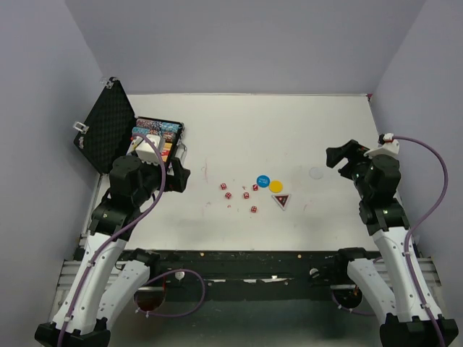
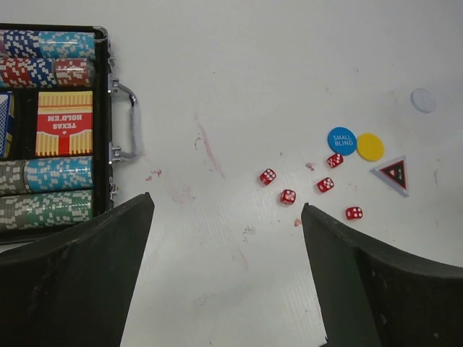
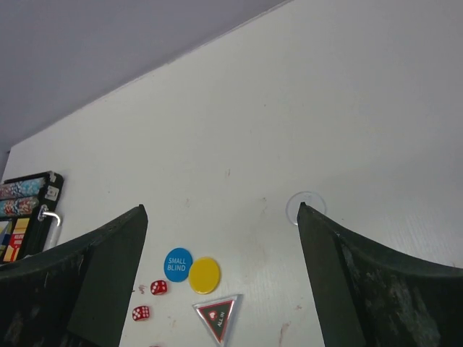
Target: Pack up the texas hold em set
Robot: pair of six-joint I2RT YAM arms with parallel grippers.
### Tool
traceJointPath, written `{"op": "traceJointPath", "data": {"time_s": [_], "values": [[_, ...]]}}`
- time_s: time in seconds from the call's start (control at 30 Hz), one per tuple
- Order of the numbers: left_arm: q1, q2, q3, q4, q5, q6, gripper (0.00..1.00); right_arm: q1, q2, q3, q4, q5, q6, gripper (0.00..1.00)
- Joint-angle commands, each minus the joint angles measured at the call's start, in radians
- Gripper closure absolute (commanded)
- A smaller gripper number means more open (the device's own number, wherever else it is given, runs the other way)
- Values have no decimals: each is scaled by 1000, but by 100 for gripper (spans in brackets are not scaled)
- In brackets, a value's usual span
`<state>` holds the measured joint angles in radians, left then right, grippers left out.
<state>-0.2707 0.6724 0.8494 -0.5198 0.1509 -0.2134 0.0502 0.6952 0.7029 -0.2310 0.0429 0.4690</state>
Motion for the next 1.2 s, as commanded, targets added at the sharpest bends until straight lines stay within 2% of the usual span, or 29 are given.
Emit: {"op": "traceJointPath", "data": {"time_s": [0.0, 0.27, 0.43, 0.6, 0.77, 0.97, 1.17], "values": [[-1, 4, 0, 4, -17, -1, 1, -6, -8, 23, -22, 15, -35, 7], [-1, 32, -13, -6, -100, 20, 1, -7, -49, -8, 15, 20, -52, 7], [-1, 70, -15, -51, -296, -15, 1, -6, -59, -16, 19, 32, -40, 7], [-28, 115, -7, -109, -352, -125, 2, -6, -59, -6, -17, 40, -26, 7], [-142, 153, -6, -112, -438, -300, 4, -6, -57, -3, -39, 58, -16, 8], [-272, 381, 19, -42, -401, -448, 4, -6, -51, 15, -54, 51, -18, 7], [-330, 565, 76, 12, -416, -517, 6, -7, -75, 6, -56, 29, -9, 7]]}}
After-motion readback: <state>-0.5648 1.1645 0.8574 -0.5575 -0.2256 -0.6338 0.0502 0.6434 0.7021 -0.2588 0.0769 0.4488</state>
